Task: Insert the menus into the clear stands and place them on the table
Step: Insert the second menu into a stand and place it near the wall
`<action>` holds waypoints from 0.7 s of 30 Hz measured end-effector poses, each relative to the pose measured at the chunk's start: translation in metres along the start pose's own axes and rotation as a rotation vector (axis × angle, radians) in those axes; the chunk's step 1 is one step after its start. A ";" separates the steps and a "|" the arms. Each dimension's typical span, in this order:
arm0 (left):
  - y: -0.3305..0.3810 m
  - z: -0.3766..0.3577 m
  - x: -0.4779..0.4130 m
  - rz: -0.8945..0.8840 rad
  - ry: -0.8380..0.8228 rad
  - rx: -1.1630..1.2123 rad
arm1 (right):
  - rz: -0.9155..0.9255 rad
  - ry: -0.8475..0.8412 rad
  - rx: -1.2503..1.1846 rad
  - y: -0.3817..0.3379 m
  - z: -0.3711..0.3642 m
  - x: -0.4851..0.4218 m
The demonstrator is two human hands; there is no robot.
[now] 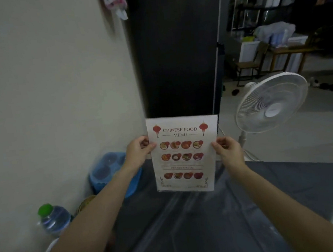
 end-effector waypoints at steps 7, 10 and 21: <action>-0.045 0.023 -0.077 0.013 -0.039 -0.015 | -0.045 0.046 0.015 0.016 -0.073 -0.048; -0.069 0.026 -0.095 0.035 -0.036 -0.032 | -0.071 0.046 0.010 0.028 -0.096 -0.064; -0.117 0.034 -0.118 0.062 -0.015 -0.104 | -0.118 0.034 0.056 0.064 -0.139 -0.085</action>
Point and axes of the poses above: each hand's wrist, its own x-axis away from the middle knuckle, its own z-axis out of the back of the hand, y = z × x, the point moved 1 cm from there along -x, towards the middle knuckle, and after that the axes turned 1 degree about -z, right-handed, at the moved point
